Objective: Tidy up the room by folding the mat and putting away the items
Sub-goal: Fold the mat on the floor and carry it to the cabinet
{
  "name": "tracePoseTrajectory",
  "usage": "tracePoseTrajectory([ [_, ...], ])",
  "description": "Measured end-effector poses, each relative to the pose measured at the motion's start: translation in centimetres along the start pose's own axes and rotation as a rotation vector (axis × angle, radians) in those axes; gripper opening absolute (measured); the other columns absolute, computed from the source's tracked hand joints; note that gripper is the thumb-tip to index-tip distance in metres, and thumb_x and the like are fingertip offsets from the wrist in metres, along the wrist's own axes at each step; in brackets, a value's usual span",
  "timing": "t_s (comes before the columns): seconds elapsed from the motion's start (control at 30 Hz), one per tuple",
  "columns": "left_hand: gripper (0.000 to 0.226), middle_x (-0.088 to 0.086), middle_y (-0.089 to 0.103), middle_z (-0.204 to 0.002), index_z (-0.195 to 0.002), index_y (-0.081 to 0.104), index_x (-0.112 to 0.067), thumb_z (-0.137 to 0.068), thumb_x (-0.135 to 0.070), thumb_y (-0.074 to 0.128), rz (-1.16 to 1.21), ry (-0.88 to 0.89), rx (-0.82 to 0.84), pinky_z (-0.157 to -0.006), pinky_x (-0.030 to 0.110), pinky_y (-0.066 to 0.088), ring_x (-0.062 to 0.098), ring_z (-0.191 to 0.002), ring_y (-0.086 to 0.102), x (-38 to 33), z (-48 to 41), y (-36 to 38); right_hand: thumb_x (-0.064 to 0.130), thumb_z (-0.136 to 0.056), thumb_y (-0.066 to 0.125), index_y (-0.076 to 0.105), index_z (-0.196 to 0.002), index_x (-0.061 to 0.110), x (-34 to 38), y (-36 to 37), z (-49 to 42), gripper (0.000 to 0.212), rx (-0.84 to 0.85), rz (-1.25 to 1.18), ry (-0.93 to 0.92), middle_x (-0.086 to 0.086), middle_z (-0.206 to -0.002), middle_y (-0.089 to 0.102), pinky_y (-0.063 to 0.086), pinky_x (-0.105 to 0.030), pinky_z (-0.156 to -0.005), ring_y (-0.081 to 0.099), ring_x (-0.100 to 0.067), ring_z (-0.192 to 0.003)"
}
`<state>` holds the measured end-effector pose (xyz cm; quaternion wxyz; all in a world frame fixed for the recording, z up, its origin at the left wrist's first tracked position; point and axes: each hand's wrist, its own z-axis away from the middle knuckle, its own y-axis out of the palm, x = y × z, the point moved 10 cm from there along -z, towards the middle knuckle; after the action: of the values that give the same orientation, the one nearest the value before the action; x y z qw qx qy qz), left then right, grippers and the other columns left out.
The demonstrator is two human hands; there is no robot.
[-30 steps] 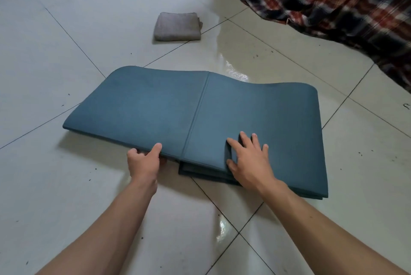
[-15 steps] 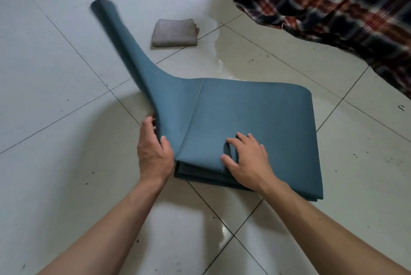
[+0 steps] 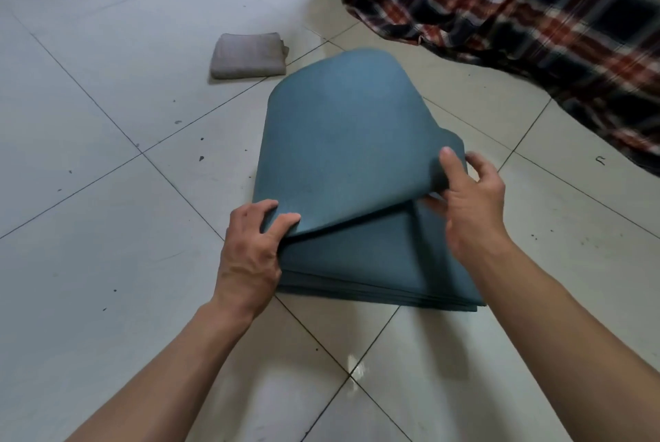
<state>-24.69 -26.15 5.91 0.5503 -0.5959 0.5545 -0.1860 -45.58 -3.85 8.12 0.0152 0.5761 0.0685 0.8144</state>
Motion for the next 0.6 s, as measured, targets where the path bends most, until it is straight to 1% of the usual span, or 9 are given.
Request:
tracePoseTrajectory([
  [0.07,0.06,0.017,0.055,-0.124,-0.113,0.067,-0.013,-0.064,0.02,0.061,0.009,0.02,0.016,-0.092,0.05,0.051,0.039,-0.112,0.049,-0.3,0.4,0.5,0.034,-0.084,0.078,0.049,-0.14,0.016,-0.1,-2.2,-0.7,0.066,-0.106,0.242,-0.029,-0.002,-0.112,0.067,0.057,-0.044,-0.095,0.067,-0.018,-0.104],
  [0.17,0.054,0.017,0.055,-0.123,-0.105,0.068,-0.011,-0.061,0.02,0.064,0.035,0.058,0.037,-0.089,0.053,0.051,0.04,-0.112,0.05,-0.9,0.9,0.9,0.034,-0.081,0.08,0.059,-0.133,0.016,-0.9,-4.1,-0.8,0.059,-0.119,0.499,-0.054,0.004,-0.11,0.063,0.051,-0.039,-0.102,0.062,-0.018,-0.108],
  [0.27,0.053,0.013,0.057,-0.122,-0.101,0.068,-0.013,-0.058,0.018,0.064,0.062,0.09,0.07,-0.089,0.05,0.05,0.035,-0.113,0.05,-1.9,0.9,1.3,0.019,-0.082,0.076,0.065,-0.128,0.015,-2.0,-6.3,-0.6,0.048,-0.13,0.68,-0.065,0.002,-0.105,0.067,0.05,-0.031,-0.093,0.065,-0.019,-0.1],
  [0.3,0.055,0.009,0.058,-0.123,-0.101,0.067,-0.015,-0.055,0.017,0.064,0.071,0.103,0.099,-0.089,0.048,0.05,0.032,-0.114,0.05,-2.4,1.0,1.5,0.016,-0.082,0.075,0.066,-0.127,0.015,-2.4,-7.3,-0.3,0.045,-0.144,0.712,-0.056,0.003,-0.1,0.068,0.05,-0.032,-0.092,0.065,-0.02,-0.096],
  [0.37,0.055,0.001,0.058,-0.123,-0.102,0.064,-0.02,-0.054,0.007,0.063,0.099,0.114,0.159,-0.088,0.044,0.049,0.026,-0.114,0.05,-3.0,1.3,2.1,0.014,-0.083,0.072,0.064,-0.126,0.018,-3.0,-9.0,-0.1,0.043,-0.166,0.742,-0.043,0.008,-0.09,0.066,0.053,-0.041,-0.093,0.066,-0.022,-0.09],
  [0.43,0.043,-0.004,0.059,-0.122,-0.106,0.064,-0.021,-0.064,-0.012,0.061,0.141,0.077,0.172,-0.088,0.04,0.045,0.021,-0.114,0.05,-3.0,1.4,2.3,0.013,-0.085,0.071,0.061,-0.127,0.02,-3.7,-9.7,-0.1,0.044,-0.153,0.76,-0.032,0.011,-0.085,0.061,0.054,-0.045,-0.091,0.064,-0.021,-0.085],
  [0.5,0.037,-0.005,0.06,-0.119,-0.114,0.065,-0.021,-0.079,-0.029,0.057,0.192,0.017,0.137,-0.089,0.037,0.042,0.018,-0.11,0.051,-2.7,1.2,2.3,0.013,-0.085,0.069,0.059,-0.129,0.021,-4.2,-9.8,-0.3,0.046,-0.145,0.758,-0.009,0.009,-0.083,0.062,0.053,-0.042,-0.09,0.064,-0.023,-0.088],
  [0.53,0.036,-0.004,0.06,-0.117,-0.118,0.064,-0.019,-0.086,-0.033,0.054,0.214,-0.021,0.109,-0.089,0.036,0.042,0.018,-0.107,0.051,-2.3,0.8,2.2,0.012,-0.085,0.068,0.058,-0.13,0.021,-4.4,-9.8,-0.5,0.046,-0.142,0.756,0.004,0.007,-0.084,0.063,0.052,-0.039,-0.089,0.064,-0.024,-0.09],
  [0.6,0.033,0.0,0.061,-0.114,-0.12,0.063,-0.017,-0.093,-0.03,0.052,0.206,-0.1,0.045,-0.089,0.038,0.043,0.021,-0.102,0.052,-1.4,-0.1,2.0,0.012,-0.085,0.066,0.056,-0.132,0.018,-4.6,-9.5,-0.7,0.048,-0.129,0.771,0.015,0.001,-0.091,0.067,0.05,-0.034,-0.083,0.063,-0.024,-0.092],
])
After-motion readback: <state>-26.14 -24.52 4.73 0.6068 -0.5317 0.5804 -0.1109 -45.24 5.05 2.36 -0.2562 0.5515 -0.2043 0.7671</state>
